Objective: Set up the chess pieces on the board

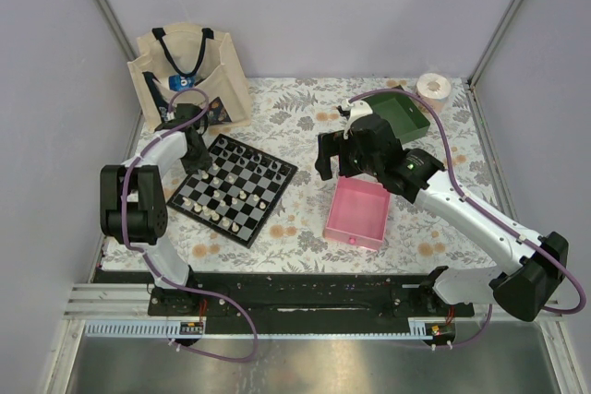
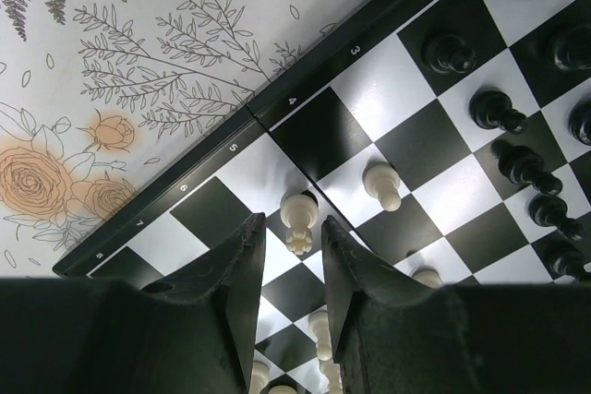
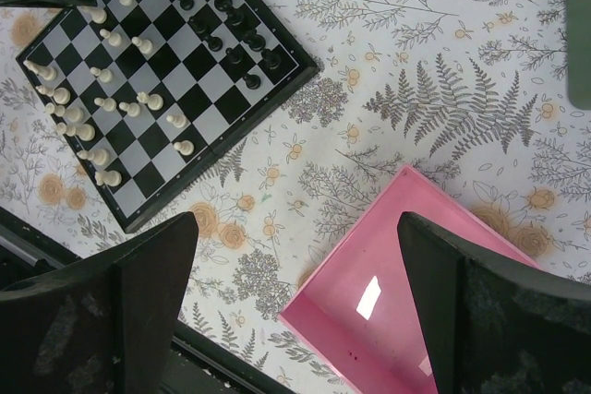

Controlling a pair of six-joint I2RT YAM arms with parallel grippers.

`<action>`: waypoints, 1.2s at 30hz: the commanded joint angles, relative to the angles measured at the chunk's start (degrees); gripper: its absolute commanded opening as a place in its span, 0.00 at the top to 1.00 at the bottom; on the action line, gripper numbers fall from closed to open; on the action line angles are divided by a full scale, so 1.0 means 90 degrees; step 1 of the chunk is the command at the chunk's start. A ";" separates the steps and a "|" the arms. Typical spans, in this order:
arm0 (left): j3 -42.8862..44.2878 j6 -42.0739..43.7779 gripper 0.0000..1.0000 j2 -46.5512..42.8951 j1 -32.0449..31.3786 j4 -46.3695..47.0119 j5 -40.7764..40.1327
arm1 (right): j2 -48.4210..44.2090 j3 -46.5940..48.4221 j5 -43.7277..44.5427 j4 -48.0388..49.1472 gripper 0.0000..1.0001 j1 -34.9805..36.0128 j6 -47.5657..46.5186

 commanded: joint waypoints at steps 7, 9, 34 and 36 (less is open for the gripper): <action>0.0108 0.0024 0.67 0.0182 -0.0021 0.0121 -0.0019 | 0.0025 0.0030 -0.0090 0.0005 0.01 -0.0079 -0.0030; 0.0098 0.0024 0.69 0.0163 -0.0021 0.0131 -0.0029 | 0.0034 0.0030 -0.0100 0.0015 0.00 -0.0069 -0.0020; -0.1161 -0.0815 1.00 -0.2181 0.1051 -0.0532 -0.0256 | -0.0024 0.0001 -0.0129 0.0005 0.01 -0.0079 -0.0088; -0.1249 -0.0884 1.00 -0.2288 0.1383 -0.0582 -0.0029 | -0.0043 0.0001 -0.0149 -0.0024 0.00 -0.0079 -0.0127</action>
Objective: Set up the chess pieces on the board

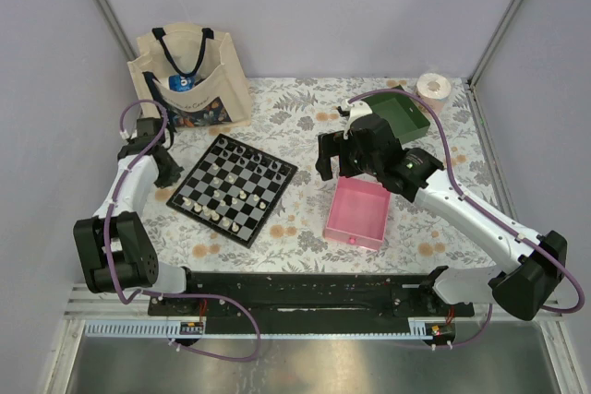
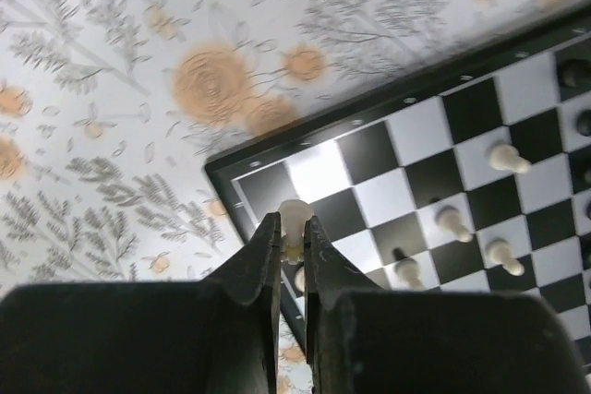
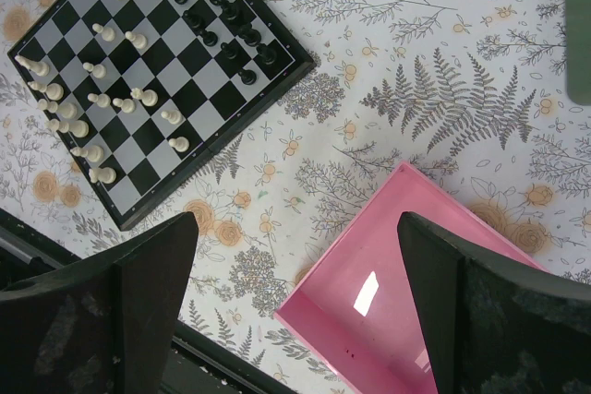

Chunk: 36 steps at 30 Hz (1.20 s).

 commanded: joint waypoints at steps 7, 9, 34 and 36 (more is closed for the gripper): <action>-0.0178 -0.0077 1.00 -0.0156 0.0782 -0.0459 0.0526 | -0.0136 -0.0009 -0.0037 0.0020 0.00 -0.0045 -0.0166; -0.0237 -0.0057 1.00 -0.0107 0.0782 -0.0450 0.0516 | -0.0146 -0.0028 -0.0027 0.0029 0.00 -0.0045 -0.0176; -0.0237 -0.0477 1.00 0.0400 0.0606 -0.0235 0.0253 | -0.0097 -0.0067 -0.0017 0.0058 0.00 -0.0045 -0.0157; -0.0218 -0.0516 1.00 0.0478 0.0558 -0.0215 0.0204 | -0.0078 -0.0067 -0.0017 0.0059 0.00 -0.0045 -0.0137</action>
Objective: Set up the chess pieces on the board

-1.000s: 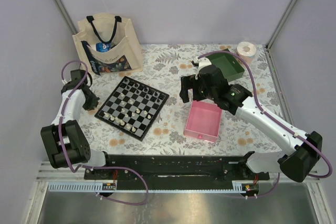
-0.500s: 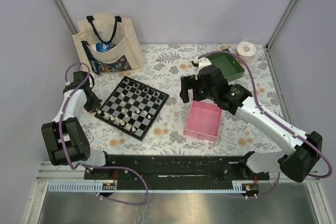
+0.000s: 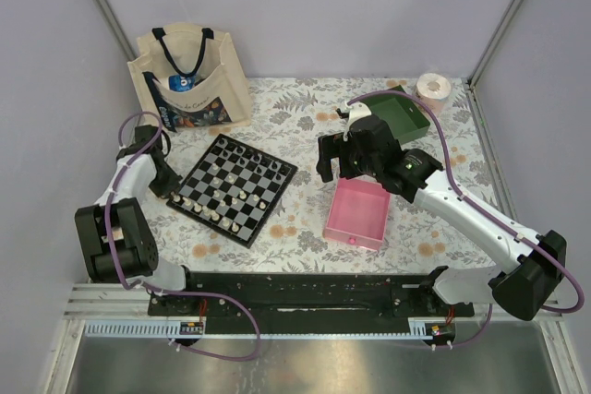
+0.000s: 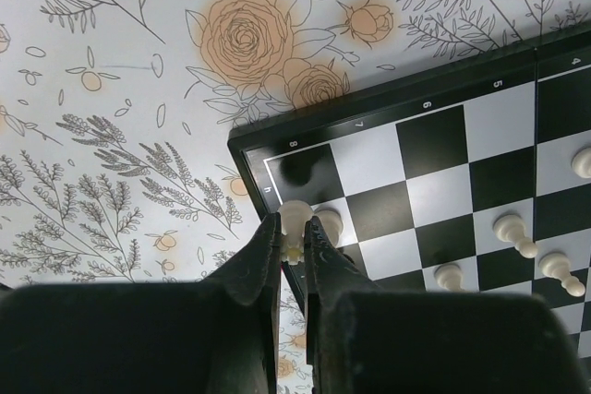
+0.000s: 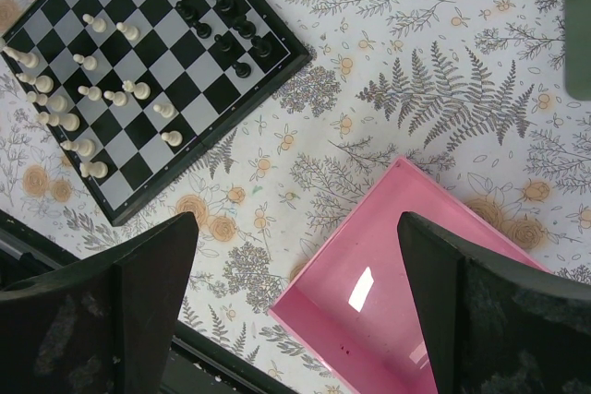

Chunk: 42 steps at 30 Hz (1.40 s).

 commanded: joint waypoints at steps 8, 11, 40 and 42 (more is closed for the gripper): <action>0.0100 -0.0318 1.00 0.0324 -0.0128 0.0291 -0.0451 | -0.0087 -0.0024 0.0022 0.0078 0.00 -0.0055 -0.0089; 0.0120 -0.0347 1.00 0.0402 -0.0128 0.0339 -0.0393 | -0.0097 -0.0014 0.0032 0.0068 0.00 -0.0055 -0.0099; 0.0091 -0.0298 0.67 0.0569 -0.0138 0.0457 -0.0373 | -0.0097 -0.0043 0.0051 0.0068 0.00 -0.0045 -0.0108; 0.0091 -0.0289 0.63 0.0510 -0.0138 0.0467 -0.0373 | -0.0097 -0.0043 0.0051 0.0078 0.00 -0.0055 -0.0108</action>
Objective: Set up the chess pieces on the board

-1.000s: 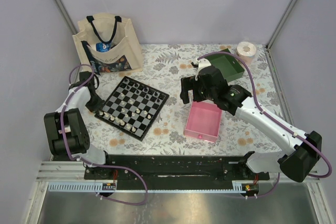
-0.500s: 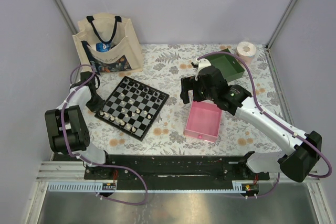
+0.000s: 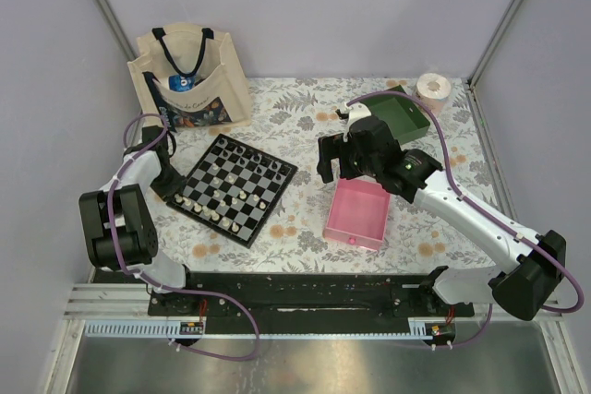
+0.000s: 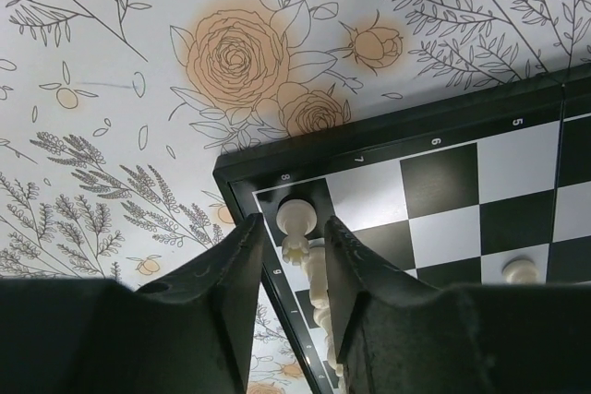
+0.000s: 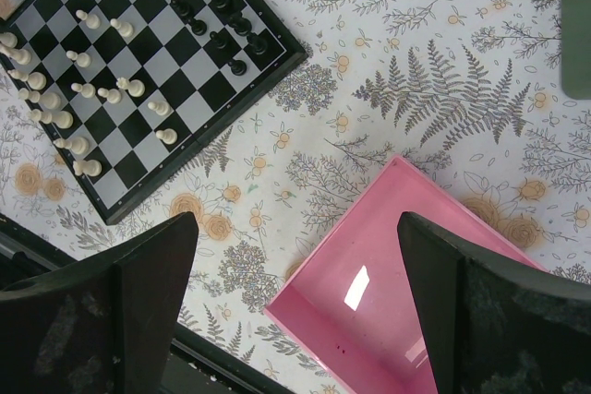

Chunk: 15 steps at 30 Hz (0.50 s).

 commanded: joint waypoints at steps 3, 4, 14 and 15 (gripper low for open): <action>0.0081 -0.0022 0.59 -0.0214 -0.0004 0.0117 -0.0133 | -0.0068 -0.0009 -0.0014 0.0078 0.01 -0.0052 -0.0045; 0.0081 -0.0021 0.56 -0.0263 -0.0004 0.0107 -0.0171 | -0.0048 -0.0009 -0.0034 0.0068 0.00 -0.0052 -0.0045; 0.0140 0.0134 0.36 -0.1658 -0.0004 0.0018 -0.0631 | 0.0430 0.0176 -0.0629 0.0019 0.00 -0.0052 -0.0006; 0.0130 0.0222 0.35 -0.1843 -0.0004 0.0087 -0.0515 | 0.0488 0.0215 -0.0688 0.0000 0.01 -0.0043 0.0023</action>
